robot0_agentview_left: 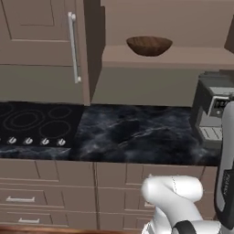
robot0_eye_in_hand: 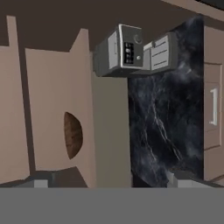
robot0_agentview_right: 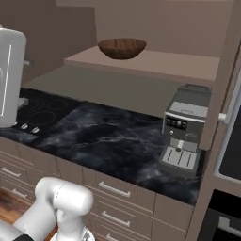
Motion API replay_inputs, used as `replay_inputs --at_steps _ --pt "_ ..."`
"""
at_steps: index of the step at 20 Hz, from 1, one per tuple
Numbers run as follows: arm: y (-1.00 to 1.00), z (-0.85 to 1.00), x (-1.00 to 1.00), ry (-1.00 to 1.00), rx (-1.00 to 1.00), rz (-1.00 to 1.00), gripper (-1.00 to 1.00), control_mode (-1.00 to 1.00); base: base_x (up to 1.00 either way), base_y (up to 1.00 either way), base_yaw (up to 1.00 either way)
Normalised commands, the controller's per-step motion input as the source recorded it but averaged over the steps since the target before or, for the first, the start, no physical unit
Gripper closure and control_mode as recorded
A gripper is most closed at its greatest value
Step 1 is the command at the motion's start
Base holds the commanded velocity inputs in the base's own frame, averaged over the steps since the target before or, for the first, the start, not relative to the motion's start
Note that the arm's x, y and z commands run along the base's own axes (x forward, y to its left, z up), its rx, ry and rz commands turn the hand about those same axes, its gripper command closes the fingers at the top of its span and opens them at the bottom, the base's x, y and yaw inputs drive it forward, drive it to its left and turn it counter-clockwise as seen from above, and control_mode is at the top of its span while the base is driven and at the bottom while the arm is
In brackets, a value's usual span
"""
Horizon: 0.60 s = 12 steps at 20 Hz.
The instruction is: Move the bowls from the cabinet to the plates on the dining table.
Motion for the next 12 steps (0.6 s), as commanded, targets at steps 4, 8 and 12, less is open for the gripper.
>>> replay_inputs --at_steps 4,8,12 --pt "0.0 0.0 0.0 0.0 0.0 0.0 -1.0 1.0 -0.17 -0.08 0.15" --pt "0.0 0.0 0.0 0.0 0.0 0.0 -1.0 1.0 0.55 0.19 0.31" --pt "0.0 0.0 0.0 0.0 0.0 0.0 -1.0 1.0 0.54 -0.29 0.3"
